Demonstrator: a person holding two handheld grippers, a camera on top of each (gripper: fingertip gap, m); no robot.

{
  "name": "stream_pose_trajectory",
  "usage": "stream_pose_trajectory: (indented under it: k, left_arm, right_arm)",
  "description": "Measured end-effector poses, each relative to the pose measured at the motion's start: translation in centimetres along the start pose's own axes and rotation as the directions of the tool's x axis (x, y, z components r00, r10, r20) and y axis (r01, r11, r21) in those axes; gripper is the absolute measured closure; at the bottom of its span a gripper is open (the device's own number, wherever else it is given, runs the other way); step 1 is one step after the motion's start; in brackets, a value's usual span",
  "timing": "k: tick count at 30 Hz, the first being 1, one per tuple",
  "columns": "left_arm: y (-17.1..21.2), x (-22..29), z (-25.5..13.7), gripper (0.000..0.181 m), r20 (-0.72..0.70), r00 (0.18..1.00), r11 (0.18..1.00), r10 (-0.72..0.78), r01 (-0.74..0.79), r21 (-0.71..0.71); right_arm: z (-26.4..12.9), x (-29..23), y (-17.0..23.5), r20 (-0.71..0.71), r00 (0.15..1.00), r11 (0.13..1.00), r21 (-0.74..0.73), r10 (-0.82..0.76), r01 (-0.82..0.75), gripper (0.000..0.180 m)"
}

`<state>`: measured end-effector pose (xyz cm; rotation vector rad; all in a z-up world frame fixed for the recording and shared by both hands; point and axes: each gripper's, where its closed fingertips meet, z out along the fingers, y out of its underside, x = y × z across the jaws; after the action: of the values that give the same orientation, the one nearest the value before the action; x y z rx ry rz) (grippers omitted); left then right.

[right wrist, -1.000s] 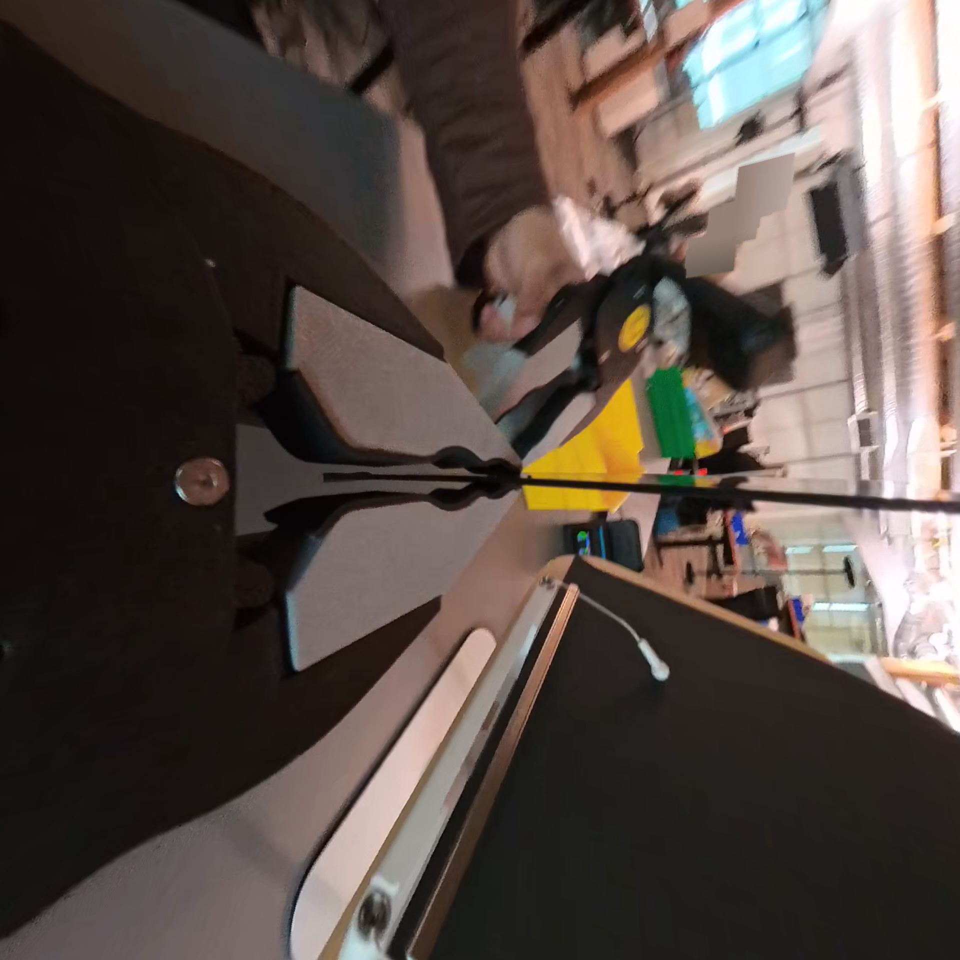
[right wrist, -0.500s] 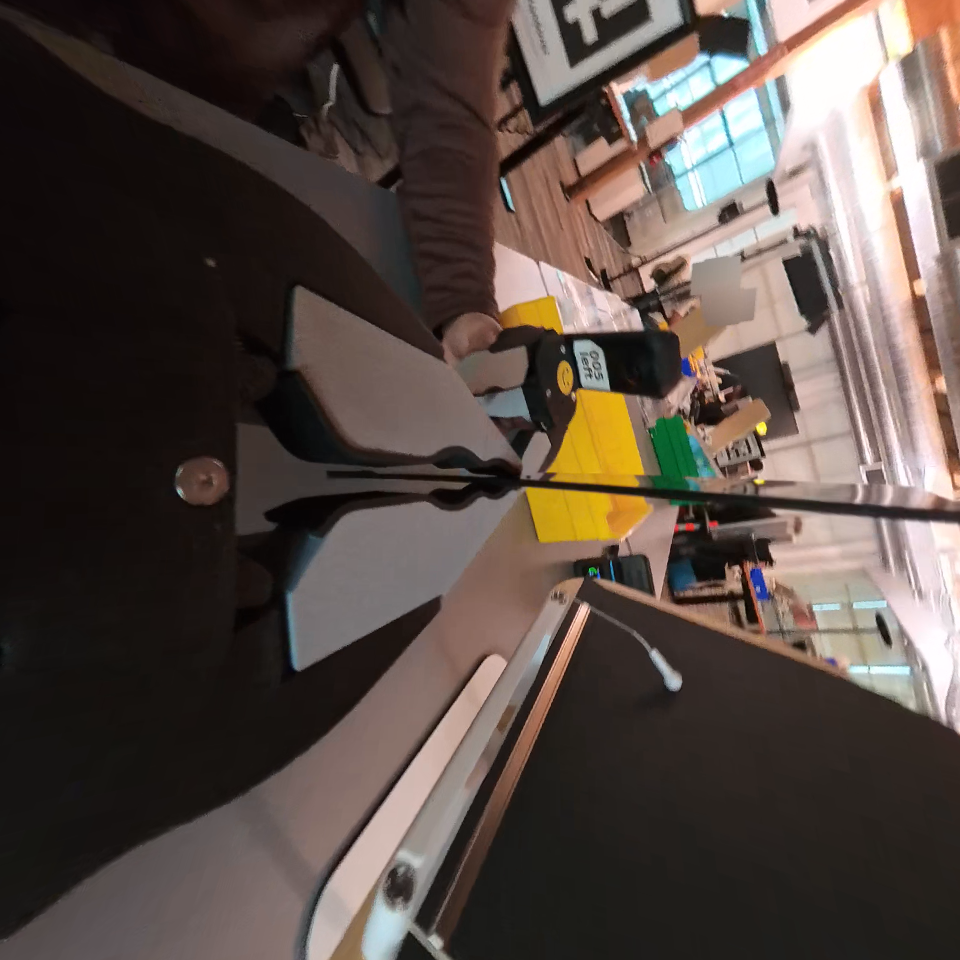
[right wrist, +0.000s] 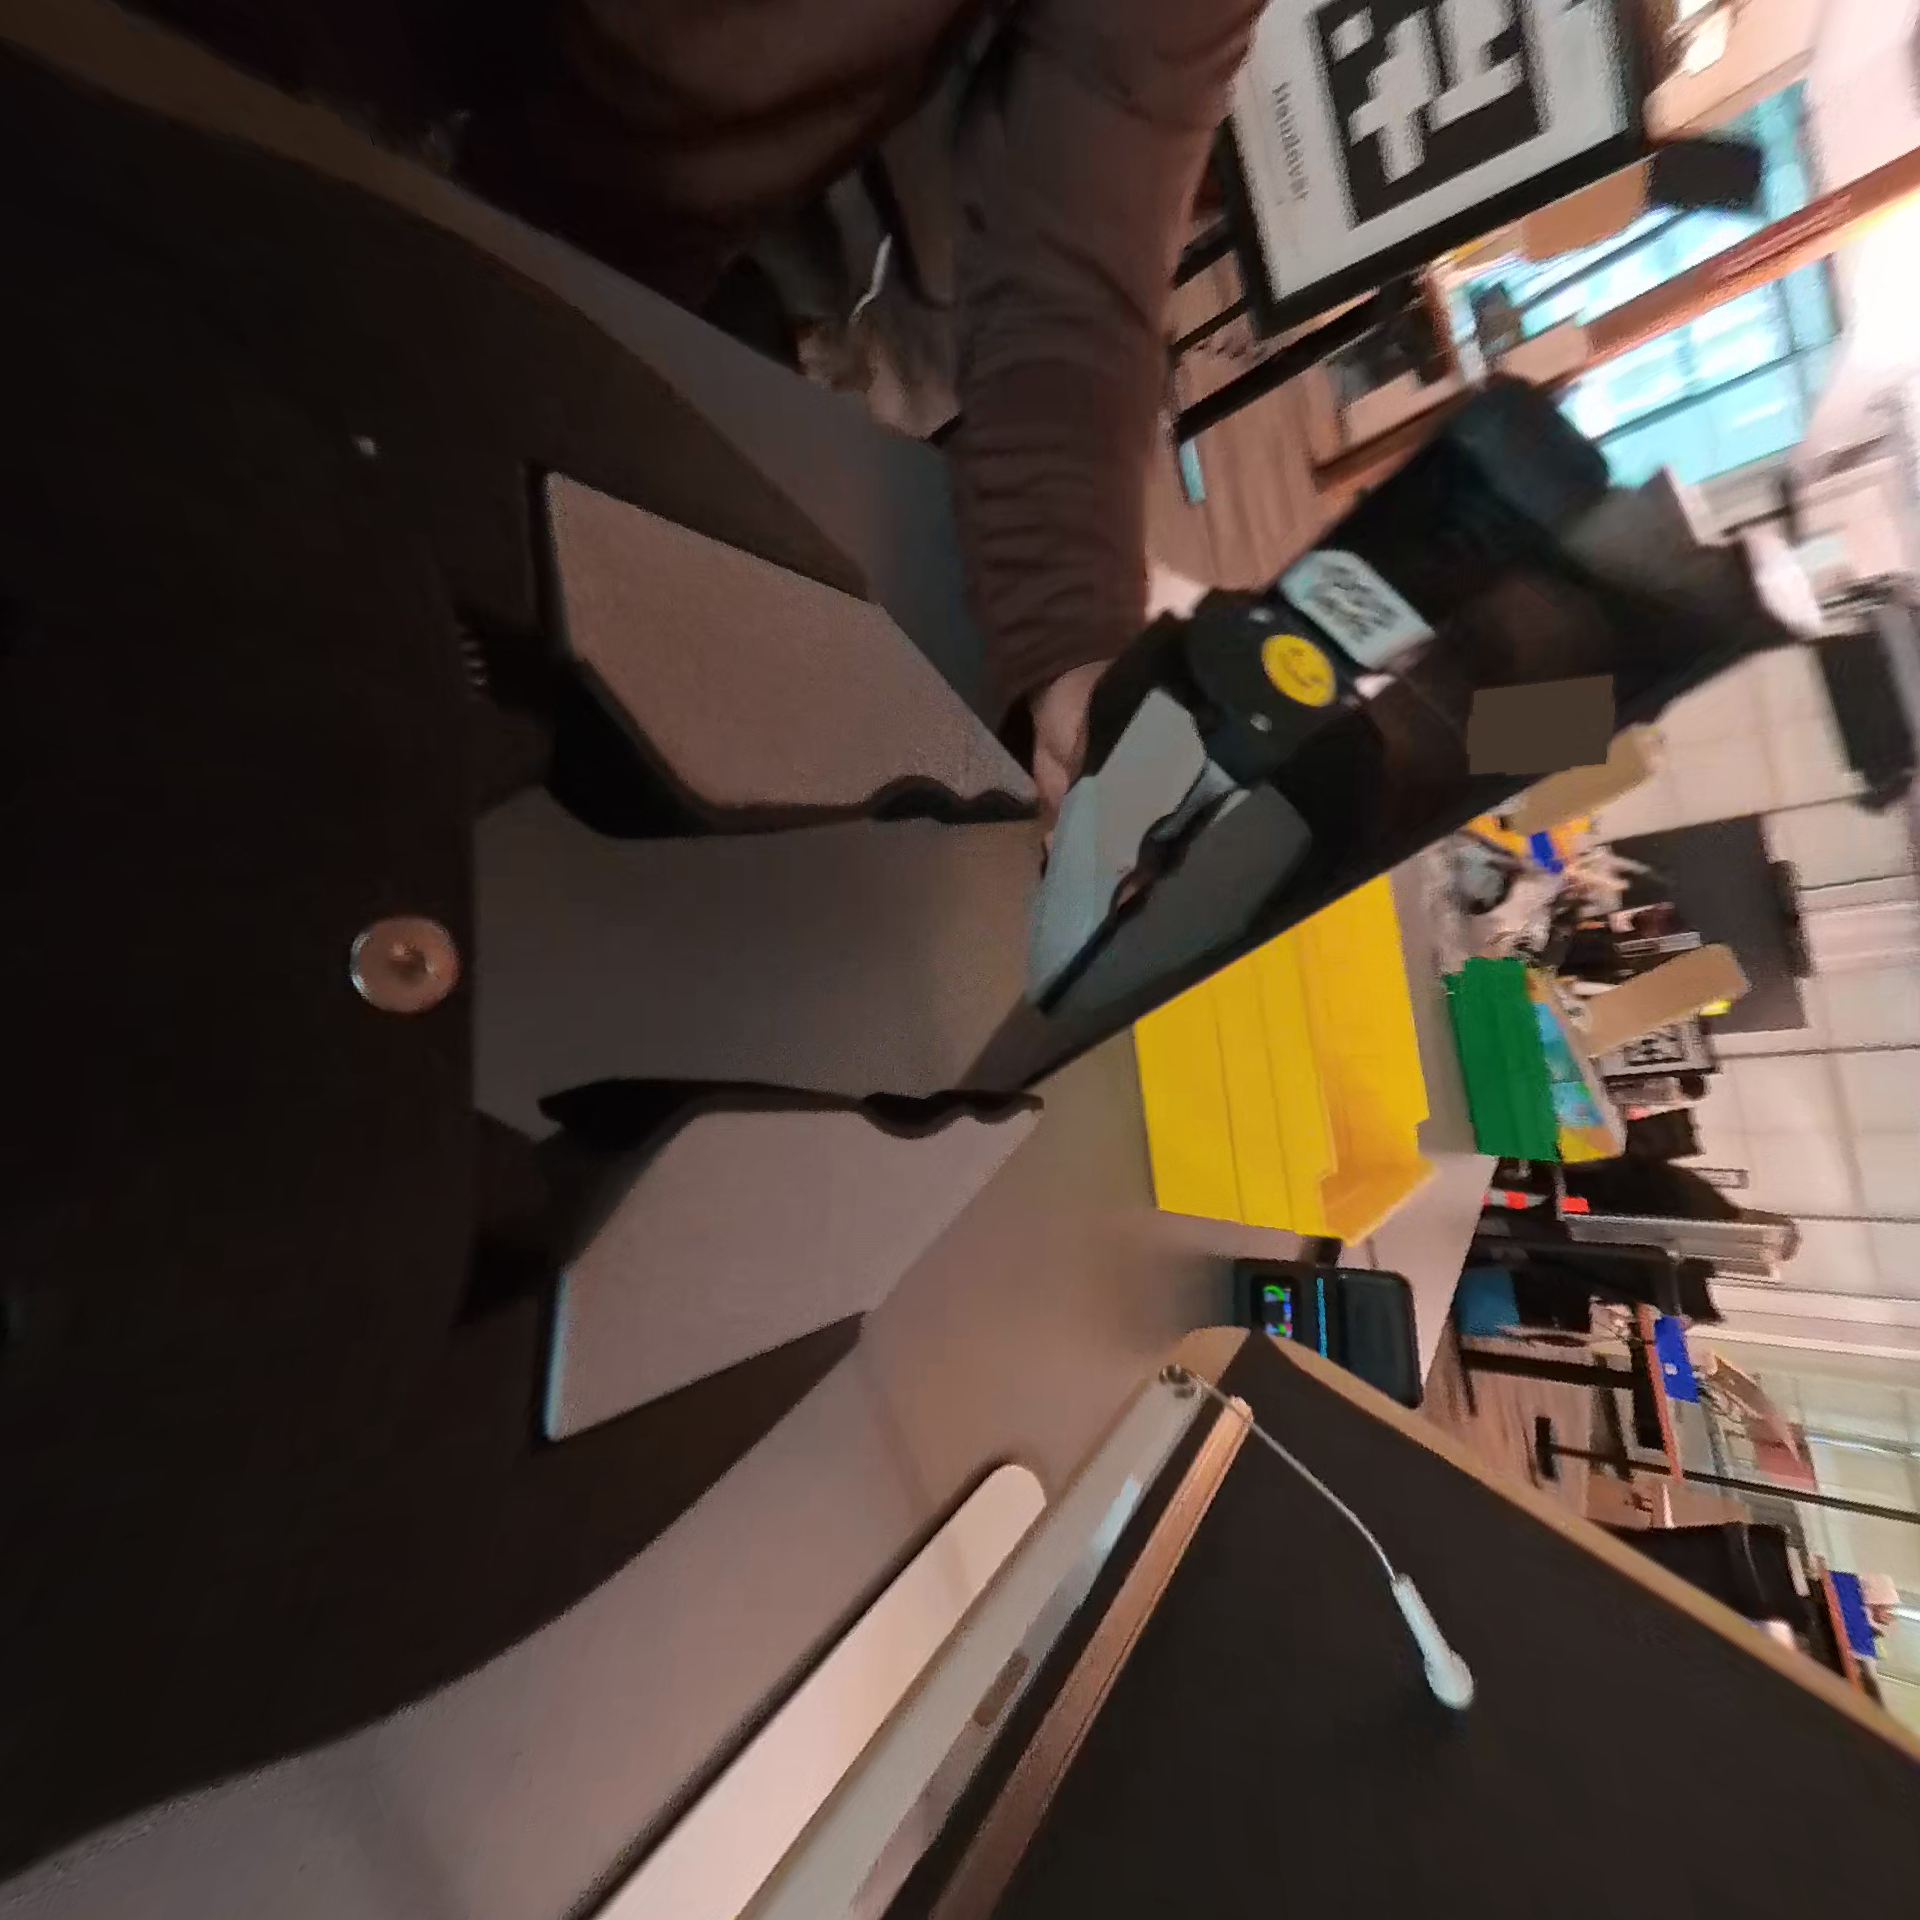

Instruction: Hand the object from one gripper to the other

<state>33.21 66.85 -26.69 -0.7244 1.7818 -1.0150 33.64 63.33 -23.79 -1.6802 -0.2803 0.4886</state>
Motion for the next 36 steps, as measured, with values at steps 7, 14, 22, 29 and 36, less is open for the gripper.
stream_pose_trajectory:
  k: [7,14,22,29,36]
  left_arm:
    - [-1.4,-1.3,-1.2,0.181,0.287,0.806,0.851,0.517,-0.521,-0.069]
    - [-1.5,-1.3,-1.7,0.181,0.297,0.643,0.696,0.706,-0.709,-0.118]
    - [-0.5,0.2,-0.8,0.181,0.226,0.533,0.571,0.816,-0.804,-0.166]
    - [-0.7,-0.6,-1.0,0.157,0.276,0.602,0.652,0.749,-0.745,-0.145]
    - [-0.5,-1.0,-1.1,0.123,0.243,0.834,0.864,0.495,-0.502,-0.036]
  right_arm:
    - [-4.7,0.3,-3.5,0.216,0.943,0.933,0.204,0.251,-0.295,0.115]
    - [-5.7,-0.9,-3.6,0.404,0.834,0.872,0.149,0.377,-0.466,0.110]
    - [-1.0,-2.6,2.5,0.343,0.752,0.826,-0.221,0.563,-0.518,0.140]
    - [0.9,-2.6,4.9,0.290,0.798,0.841,-0.308,0.529,-0.445,0.176]
    - [-0.7,1.2,2.6,0.073,0.942,0.941,-0.112,0.328,-0.319,0.180]
